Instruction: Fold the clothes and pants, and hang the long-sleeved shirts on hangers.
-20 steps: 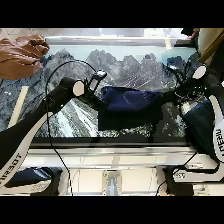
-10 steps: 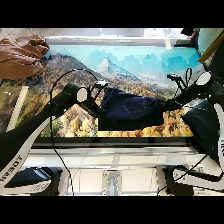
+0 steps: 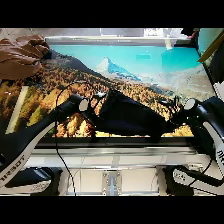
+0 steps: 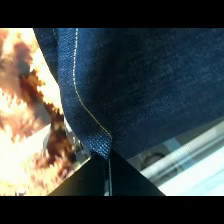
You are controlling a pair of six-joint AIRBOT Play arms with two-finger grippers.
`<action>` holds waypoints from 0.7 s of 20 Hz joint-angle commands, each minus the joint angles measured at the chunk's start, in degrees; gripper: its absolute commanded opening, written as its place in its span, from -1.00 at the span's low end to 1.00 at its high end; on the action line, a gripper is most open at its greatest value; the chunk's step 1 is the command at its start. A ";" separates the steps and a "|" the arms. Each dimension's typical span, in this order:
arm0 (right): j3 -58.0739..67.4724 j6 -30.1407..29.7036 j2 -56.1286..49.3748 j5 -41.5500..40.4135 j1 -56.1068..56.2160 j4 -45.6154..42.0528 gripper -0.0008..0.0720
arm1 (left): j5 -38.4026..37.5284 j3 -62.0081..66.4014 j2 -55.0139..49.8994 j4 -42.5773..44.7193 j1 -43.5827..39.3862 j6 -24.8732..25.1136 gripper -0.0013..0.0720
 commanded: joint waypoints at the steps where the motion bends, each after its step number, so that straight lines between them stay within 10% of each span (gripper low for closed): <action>1: -7.32 0.13 0.07 -8.66 0.00 -0.26 -0.90 | 3.54 -1.62 -1.03 0.02 0.07 -0.02 -0.91; 4: -7.26 2.49 0.13 -8.20 0.02 0.22 -0.87 | 4.00 -1.62 -3.17 -0.11 0.07 -0.02 -0.90; 5: -6.84 3.74 0.20 -6.12 0.00 0.63 -0.54 | 3.76 -1.62 -3.65 -0.98 0.07 0.00 -0.64; 7: -4.48 3.96 1.51 0.68 0.00 1.73 -0.11 | 3.65 -1.46 -3.13 -2.62 0.09 -0.15 1.00; 13: 3.56 7.89 20.68 8.79 -0.04 -10.03 0.13 | 4.24 -0.39 10.88 -2.56 3.61 -0.22 0.96; 14: 3.48 9.79 23.93 6.88 -0.04 -12.26 0.45 | 5.05 -0.39 13.97 -2.58 5.31 -0.26 0.96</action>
